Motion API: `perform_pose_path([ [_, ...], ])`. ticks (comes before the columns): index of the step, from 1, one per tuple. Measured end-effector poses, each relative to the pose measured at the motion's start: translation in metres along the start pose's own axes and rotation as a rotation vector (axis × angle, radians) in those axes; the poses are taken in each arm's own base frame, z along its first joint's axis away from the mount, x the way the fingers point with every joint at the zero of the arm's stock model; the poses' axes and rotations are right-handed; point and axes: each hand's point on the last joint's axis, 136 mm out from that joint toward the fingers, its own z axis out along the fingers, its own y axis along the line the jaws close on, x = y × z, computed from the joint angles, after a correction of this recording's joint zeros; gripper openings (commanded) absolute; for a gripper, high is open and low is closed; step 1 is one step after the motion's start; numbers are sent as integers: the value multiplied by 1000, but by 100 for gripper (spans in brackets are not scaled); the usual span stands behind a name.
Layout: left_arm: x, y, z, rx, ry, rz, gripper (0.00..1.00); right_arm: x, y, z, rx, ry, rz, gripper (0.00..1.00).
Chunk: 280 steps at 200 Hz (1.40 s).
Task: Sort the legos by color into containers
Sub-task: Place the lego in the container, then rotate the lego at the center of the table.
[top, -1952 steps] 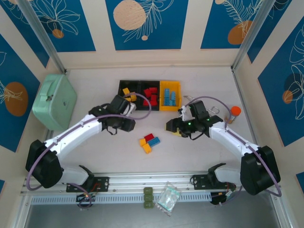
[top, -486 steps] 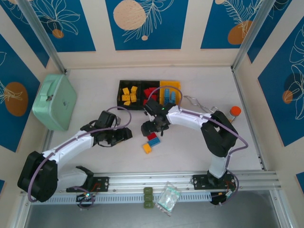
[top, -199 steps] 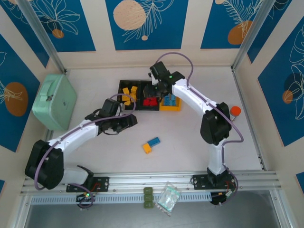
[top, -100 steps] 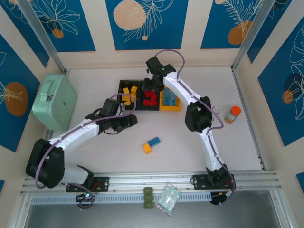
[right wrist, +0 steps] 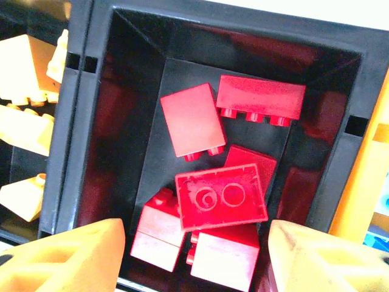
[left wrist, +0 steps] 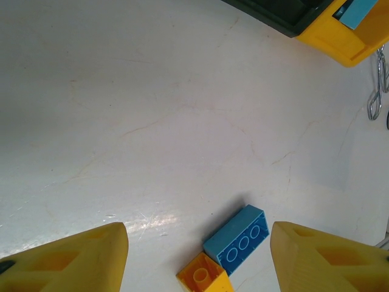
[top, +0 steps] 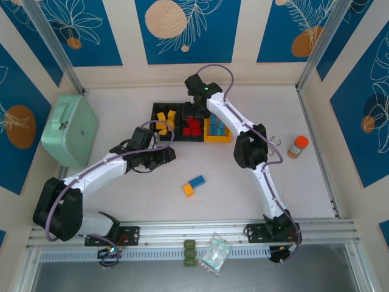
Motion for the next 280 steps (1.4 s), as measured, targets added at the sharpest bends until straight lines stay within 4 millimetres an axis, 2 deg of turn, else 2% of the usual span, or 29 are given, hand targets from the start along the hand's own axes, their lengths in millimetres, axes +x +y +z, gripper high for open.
perform_pose_path([
  [33, 0, 0, 0, -1, 1, 9, 63, -2, 2, -10, 6, -20, -6, 64],
  [52, 2, 1, 0, -6, 6, 24, 63, 9, 1, -24, 5, -18, -13, 64],
  [101, 10, 6, -7, -26, 31, 65, 63, 58, 3, -105, -83, -77, -34, 66],
  [121, 15, 8, -12, -30, 40, 79, 63, 82, 0, -119, -120, -83, -31, 68],
  [135, 20, 11, -15, -38, 49, 84, 63, 102, -4, -117, -126, -53, -32, 71],
  [172, 31, 22, -17, -61, 74, 79, 64, 162, -9, -90, -124, 80, -41, 80],
  [193, 36, 26, -17, -70, 84, 74, 64, 190, -9, -81, -122, 144, -41, 80],
  [280, 40, 32, -13, -76, 91, 69, 63, 268, -8, -77, -155, 313, 98, 80],
])
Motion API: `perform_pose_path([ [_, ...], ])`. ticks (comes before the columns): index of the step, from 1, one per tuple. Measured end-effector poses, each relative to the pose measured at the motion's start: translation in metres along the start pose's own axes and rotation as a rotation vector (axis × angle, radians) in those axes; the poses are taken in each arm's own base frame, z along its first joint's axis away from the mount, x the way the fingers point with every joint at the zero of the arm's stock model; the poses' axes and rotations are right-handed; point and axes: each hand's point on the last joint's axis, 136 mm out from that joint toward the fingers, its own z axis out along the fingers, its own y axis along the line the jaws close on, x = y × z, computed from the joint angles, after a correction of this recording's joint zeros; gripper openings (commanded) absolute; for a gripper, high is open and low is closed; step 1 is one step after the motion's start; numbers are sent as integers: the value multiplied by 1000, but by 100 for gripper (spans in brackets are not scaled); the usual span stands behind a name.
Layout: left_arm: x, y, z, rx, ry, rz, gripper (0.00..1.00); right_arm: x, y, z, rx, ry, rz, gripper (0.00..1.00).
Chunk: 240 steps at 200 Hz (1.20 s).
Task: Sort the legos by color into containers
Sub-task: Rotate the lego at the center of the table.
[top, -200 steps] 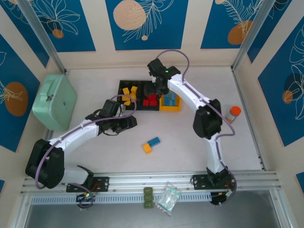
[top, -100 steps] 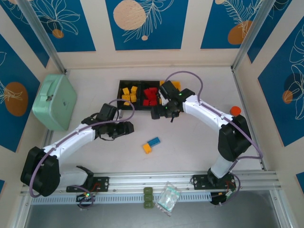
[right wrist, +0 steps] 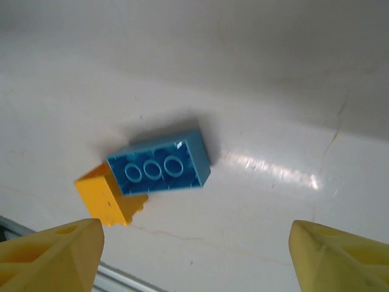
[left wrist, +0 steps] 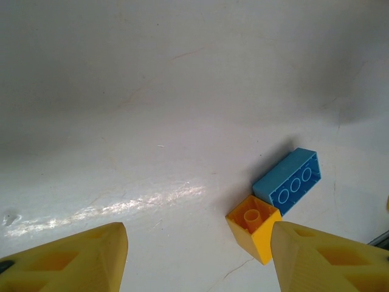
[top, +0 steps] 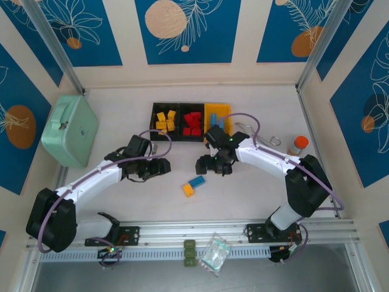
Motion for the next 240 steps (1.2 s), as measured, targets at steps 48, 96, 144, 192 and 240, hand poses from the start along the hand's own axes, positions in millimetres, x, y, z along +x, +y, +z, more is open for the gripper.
perform_pose_path([
  [48, 8, 9, 5, -14, 18, -19, 63, 35, 2, 18, -39, 106, 55, 79],
  [96, 9, 10, 7, -12, 15, -25, 63, 34, 21, 26, -136, 126, 50, 79],
  [144, 11, 13, 9, -16, 20, -37, 63, 22, 30, 46, -186, 181, 72, 78],
  [192, 14, 16, 12, -19, 22, -55, 63, -8, 42, 48, -222, 157, 71, 77],
  [240, 13, 15, 9, -14, 10, -63, 63, -32, 50, 55, -174, 132, 42, 74],
])
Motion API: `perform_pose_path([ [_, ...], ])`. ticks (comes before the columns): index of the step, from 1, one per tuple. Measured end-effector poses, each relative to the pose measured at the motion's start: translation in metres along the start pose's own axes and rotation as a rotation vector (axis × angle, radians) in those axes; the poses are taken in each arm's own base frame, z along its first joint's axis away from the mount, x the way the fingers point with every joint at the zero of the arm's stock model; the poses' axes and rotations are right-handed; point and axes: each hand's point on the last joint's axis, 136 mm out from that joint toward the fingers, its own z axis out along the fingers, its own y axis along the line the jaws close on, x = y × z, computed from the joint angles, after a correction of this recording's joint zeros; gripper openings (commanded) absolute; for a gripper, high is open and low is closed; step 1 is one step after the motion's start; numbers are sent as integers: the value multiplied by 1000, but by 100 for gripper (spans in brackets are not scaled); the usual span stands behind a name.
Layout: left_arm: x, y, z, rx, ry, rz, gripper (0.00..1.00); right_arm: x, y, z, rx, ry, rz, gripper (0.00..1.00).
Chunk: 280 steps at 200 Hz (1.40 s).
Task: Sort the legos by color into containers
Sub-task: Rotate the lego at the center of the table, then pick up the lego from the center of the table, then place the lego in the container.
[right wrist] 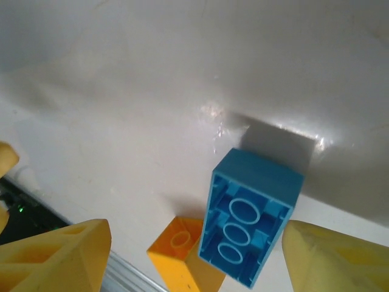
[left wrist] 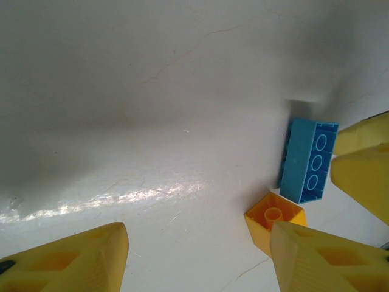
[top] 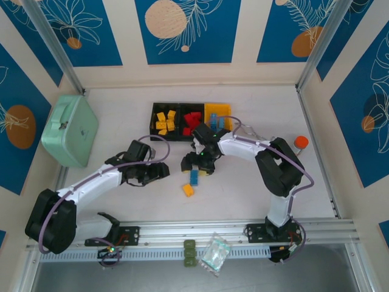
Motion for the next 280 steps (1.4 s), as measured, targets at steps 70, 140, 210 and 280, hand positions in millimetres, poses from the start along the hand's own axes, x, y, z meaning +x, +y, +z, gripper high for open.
perform_pose_path([
  [70, 5, 5, 1, -6, 2, -8, 63, 16, -20, 20, 298, 21, -63, 48],
  [140, 0, -8, -5, 56, -26, 15, 63, 4, -30, 6, 343, -27, -49, 25],
  [210, -8, -19, 3, 86, -12, 20, 63, -29, -30, -77, 271, -238, -32, 24],
  [280, -37, -60, 4, 161, -56, 62, 63, -108, -56, -162, 256, -450, 32, 25],
])
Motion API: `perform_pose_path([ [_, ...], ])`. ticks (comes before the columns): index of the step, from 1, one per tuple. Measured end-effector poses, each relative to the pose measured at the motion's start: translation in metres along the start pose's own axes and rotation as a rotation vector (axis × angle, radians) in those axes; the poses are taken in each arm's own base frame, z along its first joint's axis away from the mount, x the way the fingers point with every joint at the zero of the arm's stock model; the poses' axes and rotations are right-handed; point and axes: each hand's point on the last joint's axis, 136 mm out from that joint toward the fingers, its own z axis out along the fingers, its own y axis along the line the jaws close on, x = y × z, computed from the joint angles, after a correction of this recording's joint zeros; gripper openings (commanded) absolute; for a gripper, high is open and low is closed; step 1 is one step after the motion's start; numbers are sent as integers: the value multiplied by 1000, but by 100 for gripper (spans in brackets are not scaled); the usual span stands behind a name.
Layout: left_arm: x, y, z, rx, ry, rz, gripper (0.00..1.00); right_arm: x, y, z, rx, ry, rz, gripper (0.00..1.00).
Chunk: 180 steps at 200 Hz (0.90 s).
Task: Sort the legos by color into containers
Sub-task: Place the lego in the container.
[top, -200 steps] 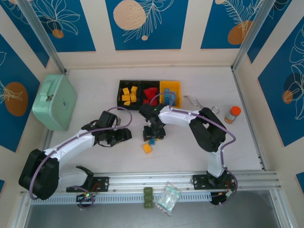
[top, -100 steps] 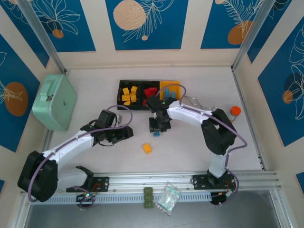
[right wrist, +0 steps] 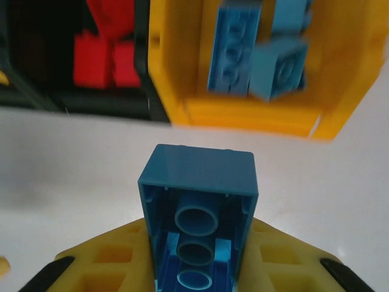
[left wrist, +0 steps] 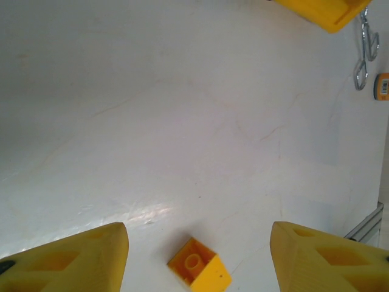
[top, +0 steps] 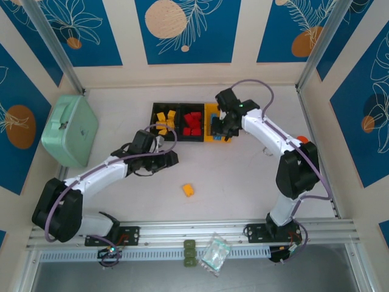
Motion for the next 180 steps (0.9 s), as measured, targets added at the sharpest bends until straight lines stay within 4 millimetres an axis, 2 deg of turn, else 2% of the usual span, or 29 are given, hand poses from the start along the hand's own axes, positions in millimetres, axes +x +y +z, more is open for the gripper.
perform_pose_path([
  [17, -2, -6, 3, 13, -3, 7, 63, -28, -4, 3, 0, -35, 15, 26],
  [38, -1, -8, 6, 14, 3, 10, 63, -55, -8, 20, 9, -44, 26, 26],
  [80, -1, -8, 6, 12, 5, 10, 63, -87, -19, 60, 51, -17, 41, 27],
  [112, -1, -8, 6, 12, 6, 11, 63, -110, -27, 71, 102, -29, 43, 30],
  [151, 0, -7, 6, 10, 7, 10, 63, -129, -32, 77, 153, -47, 32, 32],
  [180, 0, -7, 6, 10, 7, 10, 63, -126, -37, 85, 181, -23, 32, 37],
])
